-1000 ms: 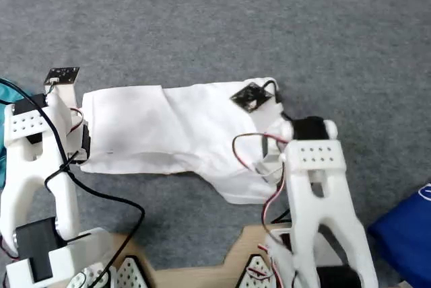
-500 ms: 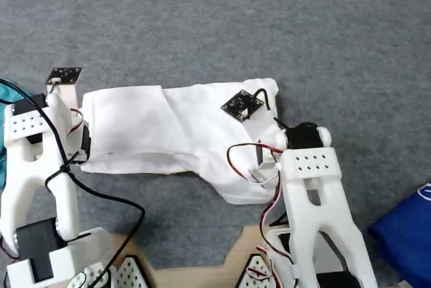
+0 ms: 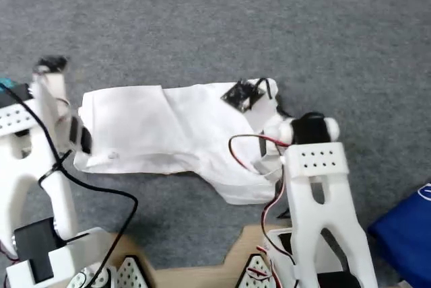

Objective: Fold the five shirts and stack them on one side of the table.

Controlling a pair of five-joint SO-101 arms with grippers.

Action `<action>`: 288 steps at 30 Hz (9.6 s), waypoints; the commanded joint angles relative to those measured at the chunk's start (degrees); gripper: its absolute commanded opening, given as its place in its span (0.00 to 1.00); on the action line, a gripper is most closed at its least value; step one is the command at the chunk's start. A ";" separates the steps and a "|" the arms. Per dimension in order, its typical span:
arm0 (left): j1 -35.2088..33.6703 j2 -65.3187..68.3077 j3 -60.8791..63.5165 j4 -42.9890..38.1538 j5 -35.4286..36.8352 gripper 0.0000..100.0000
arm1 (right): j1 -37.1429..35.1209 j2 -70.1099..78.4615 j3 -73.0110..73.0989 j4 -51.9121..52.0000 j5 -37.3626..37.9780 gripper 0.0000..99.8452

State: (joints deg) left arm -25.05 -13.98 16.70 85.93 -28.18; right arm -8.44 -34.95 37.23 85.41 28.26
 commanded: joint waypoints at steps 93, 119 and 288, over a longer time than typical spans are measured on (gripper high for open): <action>0.26 -8.75 5.19 -4.31 12.66 0.02 | -17.71 26.86 -24.22 -5.27 10.81 0.10; -14.33 -12.00 21.36 -9.67 12.48 0.02 | -28.97 35.21 -11.56 -19.52 2.99 0.16; 8.70 69.14 -68.84 2.11 10.99 0.02 | 3.03 76.88 -86.90 13.19 -4.13 0.01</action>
State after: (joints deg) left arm -16.00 52.13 -44.75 86.81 -16.84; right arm -6.24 47.16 -53.41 100.79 24.66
